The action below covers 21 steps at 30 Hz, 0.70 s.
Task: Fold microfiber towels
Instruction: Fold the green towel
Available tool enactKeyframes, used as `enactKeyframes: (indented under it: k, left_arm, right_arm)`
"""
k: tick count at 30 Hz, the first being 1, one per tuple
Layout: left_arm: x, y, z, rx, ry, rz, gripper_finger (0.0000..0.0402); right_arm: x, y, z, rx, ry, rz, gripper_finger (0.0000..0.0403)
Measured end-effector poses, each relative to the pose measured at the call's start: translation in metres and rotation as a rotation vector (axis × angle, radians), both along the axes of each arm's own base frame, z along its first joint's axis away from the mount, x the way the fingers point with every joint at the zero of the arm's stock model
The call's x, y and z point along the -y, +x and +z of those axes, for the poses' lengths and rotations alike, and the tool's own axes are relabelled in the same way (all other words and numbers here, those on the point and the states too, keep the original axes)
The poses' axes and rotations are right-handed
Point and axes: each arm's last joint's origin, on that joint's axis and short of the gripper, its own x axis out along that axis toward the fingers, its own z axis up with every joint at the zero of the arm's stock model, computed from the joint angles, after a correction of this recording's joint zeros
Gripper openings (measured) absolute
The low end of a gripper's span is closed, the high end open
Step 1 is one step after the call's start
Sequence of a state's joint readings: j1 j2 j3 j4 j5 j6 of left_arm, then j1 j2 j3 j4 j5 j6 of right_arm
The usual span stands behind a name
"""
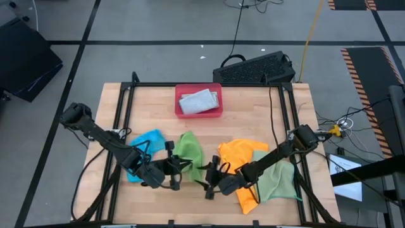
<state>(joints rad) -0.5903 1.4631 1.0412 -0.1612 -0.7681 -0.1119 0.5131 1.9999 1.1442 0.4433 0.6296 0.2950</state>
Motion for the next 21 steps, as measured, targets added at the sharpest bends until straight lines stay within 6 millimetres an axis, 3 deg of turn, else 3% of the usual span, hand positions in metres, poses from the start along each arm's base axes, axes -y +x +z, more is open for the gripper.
enactKeyframes:
  k: [5, 12, 15, 21]
  left_arm:
    - [0.0, 0.005, 0.008, 0.076, -0.024, -0.002, 0.0009]
    - [0.001, 0.007, 0.017, 0.173, -0.027, 0.061, 0.0009]
    - [0.005, 0.006, 0.02, 0.2, -0.026, 0.055, 0.0004]
    - [0.023, -0.004, 0.028, 0.255, -0.022, -0.025, 0.0006]
  right_arm:
    - [0.002, -0.009, -0.015, -0.118, 0.081, -0.013, 0.0232]
    - [0.007, -0.02, -0.029, -0.102, 0.118, -0.028, 0.0182]
    - [0.012, -0.025, -0.033, -0.063, 0.115, -0.092, 0.0141]
    - [0.02, -0.035, -0.042, -0.092, 0.052, -0.163, 0.0021]
